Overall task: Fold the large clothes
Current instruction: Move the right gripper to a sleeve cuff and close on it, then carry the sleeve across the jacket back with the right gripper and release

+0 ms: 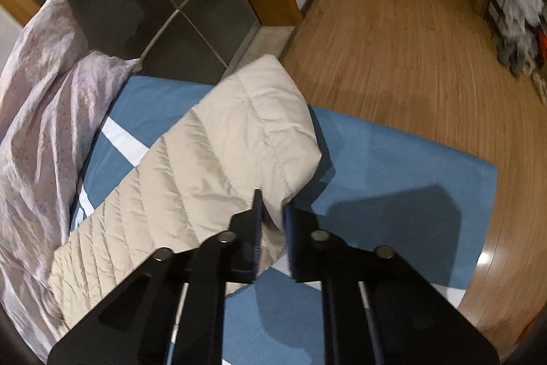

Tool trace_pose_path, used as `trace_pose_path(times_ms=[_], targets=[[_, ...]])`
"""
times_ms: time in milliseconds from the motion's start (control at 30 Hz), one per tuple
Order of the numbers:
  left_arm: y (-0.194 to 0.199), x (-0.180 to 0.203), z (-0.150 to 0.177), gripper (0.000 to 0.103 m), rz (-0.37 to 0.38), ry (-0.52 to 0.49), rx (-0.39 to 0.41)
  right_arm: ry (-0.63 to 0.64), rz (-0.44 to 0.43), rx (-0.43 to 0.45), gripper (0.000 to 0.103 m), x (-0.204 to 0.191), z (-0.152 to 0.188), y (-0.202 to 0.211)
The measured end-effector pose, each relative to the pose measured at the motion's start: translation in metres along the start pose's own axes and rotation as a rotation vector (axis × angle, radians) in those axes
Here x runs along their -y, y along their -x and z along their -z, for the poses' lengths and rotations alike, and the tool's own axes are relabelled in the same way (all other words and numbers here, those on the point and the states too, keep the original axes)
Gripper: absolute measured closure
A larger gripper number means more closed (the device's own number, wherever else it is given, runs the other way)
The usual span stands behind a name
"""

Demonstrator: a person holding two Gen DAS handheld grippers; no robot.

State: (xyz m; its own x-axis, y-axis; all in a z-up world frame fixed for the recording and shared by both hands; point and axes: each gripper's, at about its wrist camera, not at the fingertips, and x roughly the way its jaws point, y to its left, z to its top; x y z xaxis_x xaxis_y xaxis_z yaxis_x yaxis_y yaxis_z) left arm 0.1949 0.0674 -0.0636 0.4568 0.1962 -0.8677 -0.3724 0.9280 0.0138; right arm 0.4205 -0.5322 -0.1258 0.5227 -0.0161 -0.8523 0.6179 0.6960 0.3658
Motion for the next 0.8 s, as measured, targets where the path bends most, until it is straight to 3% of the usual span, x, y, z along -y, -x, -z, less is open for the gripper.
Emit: trace_pose_path(times_ms=[100, 400, 633, 800], targets=[[-0.002, -0.008, 0.0, 0.002, 0.011, 0.032, -0.002, 0.069, -0.02, 0.039, 0.095, -0.017, 0.001, 0.009], [-0.014, -0.021, -0.015, 0.002, 0.135, 0.136, -0.058, 0.338, -0.246, 0.066, 0.096, -0.12, 0.032, 0.039], [-0.02, -0.019, -0.041, 0.002, 0.199, 0.156, -0.063, 0.504, -0.465, -0.096, 0.096, -0.211, 0.109, 0.037], [-0.021, -0.016, -0.067, 0.002, 0.288, 0.194, -0.038, 0.613, -0.559, -0.231, 0.096, -0.252, 0.178, 0.034]])
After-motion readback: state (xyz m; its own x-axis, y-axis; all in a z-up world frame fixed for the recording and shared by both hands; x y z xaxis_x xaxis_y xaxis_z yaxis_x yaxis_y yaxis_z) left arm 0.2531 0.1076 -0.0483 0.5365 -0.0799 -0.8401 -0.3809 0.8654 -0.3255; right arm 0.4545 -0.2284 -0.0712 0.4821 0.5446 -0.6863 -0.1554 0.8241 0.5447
